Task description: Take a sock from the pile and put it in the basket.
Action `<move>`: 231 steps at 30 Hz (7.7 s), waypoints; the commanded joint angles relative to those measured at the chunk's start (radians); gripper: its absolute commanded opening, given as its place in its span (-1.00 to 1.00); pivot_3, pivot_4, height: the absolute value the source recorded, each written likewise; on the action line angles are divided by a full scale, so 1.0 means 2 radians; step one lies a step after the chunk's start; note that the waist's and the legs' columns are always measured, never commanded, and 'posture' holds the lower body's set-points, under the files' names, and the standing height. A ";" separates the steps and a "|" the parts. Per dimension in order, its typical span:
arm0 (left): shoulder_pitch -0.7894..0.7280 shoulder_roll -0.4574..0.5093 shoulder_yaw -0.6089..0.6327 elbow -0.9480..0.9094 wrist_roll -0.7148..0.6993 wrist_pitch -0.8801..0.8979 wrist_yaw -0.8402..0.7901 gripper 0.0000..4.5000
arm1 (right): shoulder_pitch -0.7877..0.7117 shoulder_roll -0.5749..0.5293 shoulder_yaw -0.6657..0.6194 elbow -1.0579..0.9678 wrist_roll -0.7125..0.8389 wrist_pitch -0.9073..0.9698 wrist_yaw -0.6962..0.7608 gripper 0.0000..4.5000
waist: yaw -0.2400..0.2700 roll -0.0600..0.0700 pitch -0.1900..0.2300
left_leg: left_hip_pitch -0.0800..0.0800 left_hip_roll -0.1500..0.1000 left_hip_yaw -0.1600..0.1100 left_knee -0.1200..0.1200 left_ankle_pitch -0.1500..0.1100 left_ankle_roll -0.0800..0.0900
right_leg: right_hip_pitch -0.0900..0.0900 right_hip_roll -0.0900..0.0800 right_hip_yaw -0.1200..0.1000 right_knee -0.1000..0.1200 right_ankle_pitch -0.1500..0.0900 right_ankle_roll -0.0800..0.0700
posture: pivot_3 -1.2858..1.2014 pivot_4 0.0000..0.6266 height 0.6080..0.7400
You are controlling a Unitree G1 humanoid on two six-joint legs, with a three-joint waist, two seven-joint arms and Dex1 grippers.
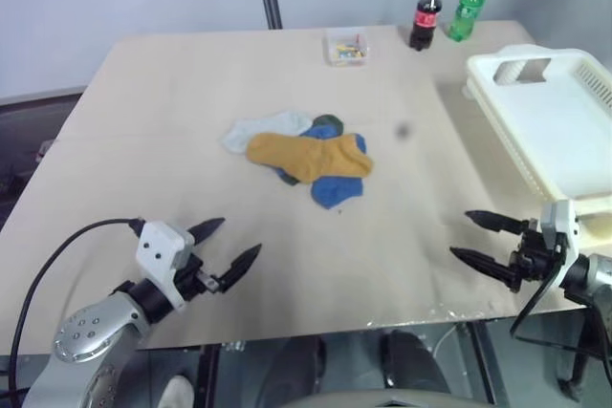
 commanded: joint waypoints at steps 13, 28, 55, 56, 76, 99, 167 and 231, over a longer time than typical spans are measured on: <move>-0.028 0.005 0.004 0.018 -0.005 -0.022 -0.018 1.00 | -0.010 -0.003 -0.017 -0.008 -0.002 -0.030 -0.002 0.87 | 0.000 0.000 0.000 | 0.000 0.000 0.000 0.000 0.000 0.000 | 0.000 0.000 0.000 0.000 0.000 0.000 | 0.03 -0.52 1.00; -0.033 0.003 0.001 0.020 -0.010 -0.025 -0.031 1.00 | -0.011 -0.003 -0.017 -0.014 0.002 -0.026 -0.007 0.87 | 0.000 0.000 0.000 | 0.000 0.000 0.000 0.000 0.000 0.000 | 0.000 0.000 0.000 0.000 0.000 0.000 | 0.03 -0.52 1.00; -0.287 -0.023 -0.191 0.209 0.138 -0.073 0.002 1.00 | -0.106 0.041 0.051 -0.015 -0.004 -0.003 -0.047 0.87 | 0.001 0.000 0.000 | 0.000 -0.001 0.000 0.000 0.001 -0.001 | -0.001 0.001 0.000 0.001 0.000 0.000 | 0.03 -0.52 1.00; -0.308 -0.033 -0.202 0.235 0.151 -0.082 0.008 1.00 | -0.104 0.039 0.051 -0.014 -0.007 -0.006 -0.046 0.87 | 0.001 0.000 0.000 | 0.000 -0.001 0.000 0.000 0.001 -0.002 | -0.001 0.000 0.000 0.001 0.000 0.000 | 0.03 -0.52 1.00; -0.378 -0.090 -0.247 0.311 0.229 -0.130 0.044 -0.68 | -0.057 0.045 0.038 -0.041 -0.014 -0.018 -0.073 0.89 | 0.000 0.000 0.000 | -0.001 -0.001 0.000 0.001 0.001 -0.002 | -0.002 0.000 0.001 0.001 0.000 0.000 | 0.03 -0.52 1.00; -0.372 -0.159 -0.328 0.133 0.084 0.148 0.001 -0.99 | -0.054 0.051 0.051 -0.038 -0.030 -0.028 -0.073 0.89 | 0.000 0.000 0.000 | -0.001 -0.001 0.000 0.001 0.001 -0.002 | -0.001 0.001 0.000 0.002 0.000 0.000 | 0.03 -0.52 1.00; -0.199 0.079 -0.047 -0.021 -0.251 0.215 -0.034 0.39 | -0.280 0.108 0.354 0.014 -0.247 0.041 -0.059 -0.97 | -0.003 -0.001 0.000 | -0.001 0.000 0.000 0.000 0.002 -0.003 | -0.003 0.001 0.001 0.001 0.000 0.000 | 0.03 -0.52 1.00; -0.216 0.079 -0.081 -0.002 -0.245 0.217 -0.047 0.39 | -0.258 -0.085 0.283 0.134 -0.325 -0.196 0.008 0.62 | -0.001 -0.002 0.000 | 0.000 0.000 0.000 0.000 0.001 -0.002 | -0.001 0.001 0.001 0.001 0.000 0.000 | 0.03 -0.52 1.00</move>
